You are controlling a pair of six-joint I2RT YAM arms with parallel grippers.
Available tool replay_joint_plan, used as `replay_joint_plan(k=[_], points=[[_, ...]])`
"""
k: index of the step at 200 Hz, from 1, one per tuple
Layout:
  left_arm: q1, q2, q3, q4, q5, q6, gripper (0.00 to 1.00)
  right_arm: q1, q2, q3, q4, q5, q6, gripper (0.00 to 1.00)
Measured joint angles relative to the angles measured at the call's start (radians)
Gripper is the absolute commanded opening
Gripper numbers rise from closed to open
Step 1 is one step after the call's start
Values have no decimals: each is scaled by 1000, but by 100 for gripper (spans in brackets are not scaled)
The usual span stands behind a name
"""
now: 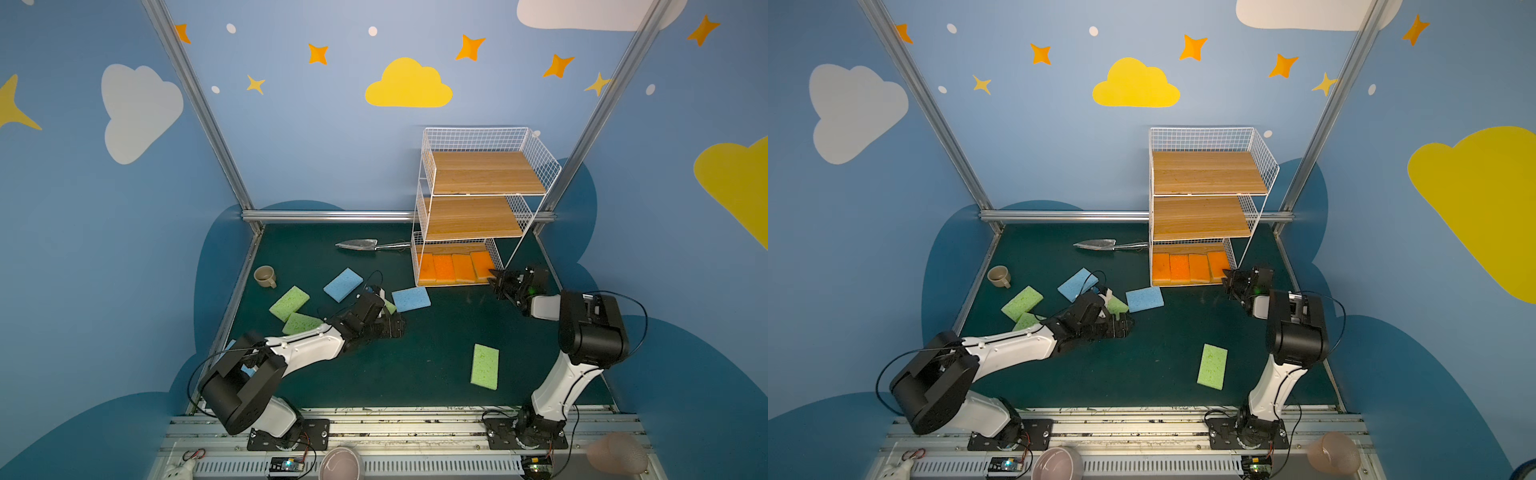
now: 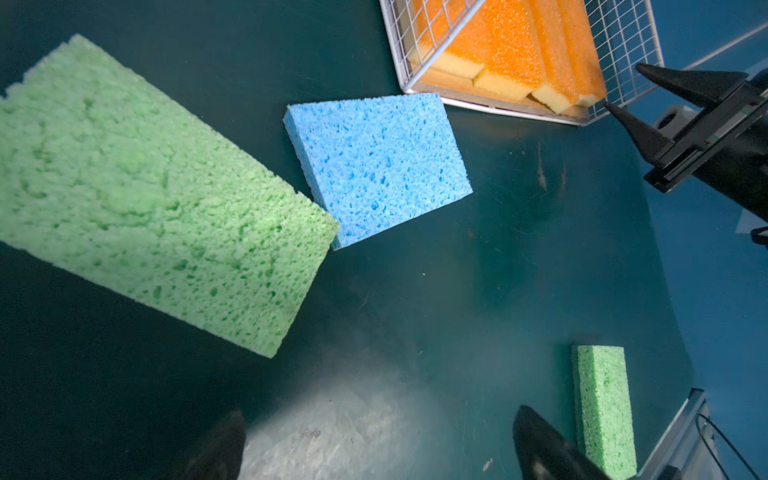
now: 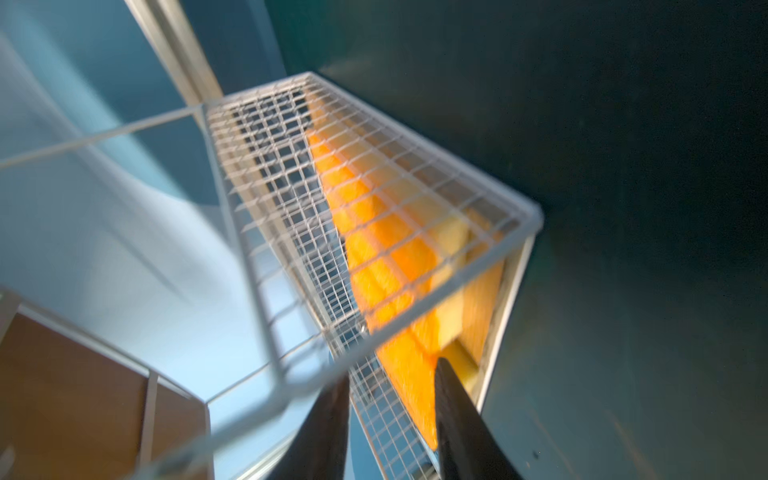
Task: Place and organize the cleaning sponges onto the shelf
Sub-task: 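Carry the orange sponge into the bottom shelf beside the others with the right gripper, then release the orange sponge and withdraw the right gripper toward the green sponge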
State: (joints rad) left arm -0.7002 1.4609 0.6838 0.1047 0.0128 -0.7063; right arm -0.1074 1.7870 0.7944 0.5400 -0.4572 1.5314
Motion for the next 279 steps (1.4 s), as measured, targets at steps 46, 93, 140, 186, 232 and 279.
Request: replay_joint_plan(k=[46,93,140,186,232,279], points=[[0,-87,-33,-13,-8,1,100,26,-245,-146,-64,11,-96,10],[0,-133,-52,-53,-22,4,100,229,-388,-238,-198,112,-184,0],[0,-191,-96,-90,-47,3,100,305,-332,-135,-246,141,-253,1],[7,-219,-106,-148,-55,4,100,402,-217,48,-372,104,-425,29],[63,-202,-106,-156,-53,7,96,436,-175,37,-427,32,-524,33],[126,-64,-87,-137,-51,5,91,436,-178,-12,-433,-24,-557,33]])
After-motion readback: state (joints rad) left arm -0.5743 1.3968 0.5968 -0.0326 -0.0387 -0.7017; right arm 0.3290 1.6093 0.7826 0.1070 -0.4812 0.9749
